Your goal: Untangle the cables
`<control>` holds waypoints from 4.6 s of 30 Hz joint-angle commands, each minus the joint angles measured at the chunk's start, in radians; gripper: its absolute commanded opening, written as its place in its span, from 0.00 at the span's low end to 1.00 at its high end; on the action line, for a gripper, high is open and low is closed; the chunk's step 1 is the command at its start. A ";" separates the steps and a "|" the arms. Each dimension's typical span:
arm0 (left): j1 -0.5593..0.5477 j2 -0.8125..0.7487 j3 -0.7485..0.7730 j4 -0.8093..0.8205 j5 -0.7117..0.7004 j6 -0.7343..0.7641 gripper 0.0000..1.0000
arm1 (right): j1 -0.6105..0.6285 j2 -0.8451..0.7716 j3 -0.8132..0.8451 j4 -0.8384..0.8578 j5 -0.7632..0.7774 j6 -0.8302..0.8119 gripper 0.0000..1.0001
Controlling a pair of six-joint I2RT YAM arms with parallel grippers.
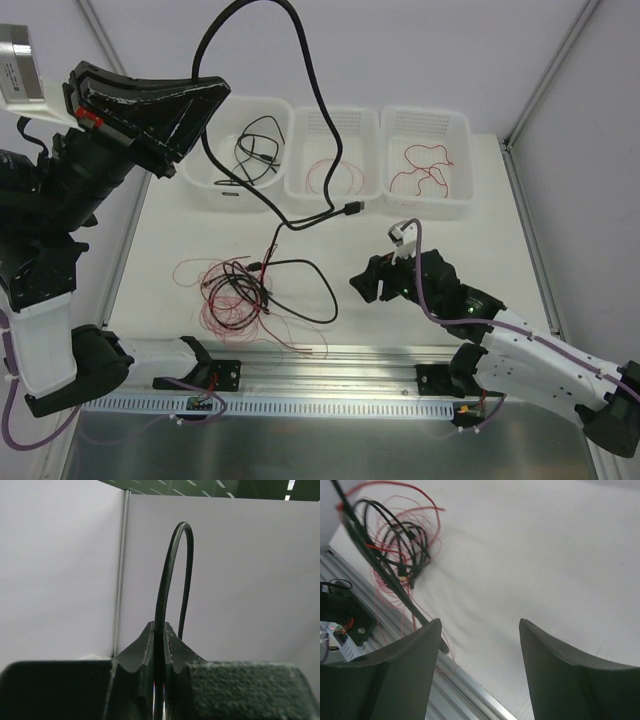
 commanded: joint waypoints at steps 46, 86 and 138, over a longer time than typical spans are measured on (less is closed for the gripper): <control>-0.006 -0.462 -0.723 0.079 -0.654 0.273 0.00 | 0.067 -0.255 0.760 -0.738 0.570 -0.279 0.01; -0.007 -0.425 -0.507 0.059 -0.203 0.002 0.00 | -0.022 0.585 0.422 0.543 -0.447 -0.051 0.71; -0.006 -0.467 -1.148 0.026 -0.444 0.020 0.16 | -0.103 0.272 1.352 -0.151 -0.171 -0.597 0.01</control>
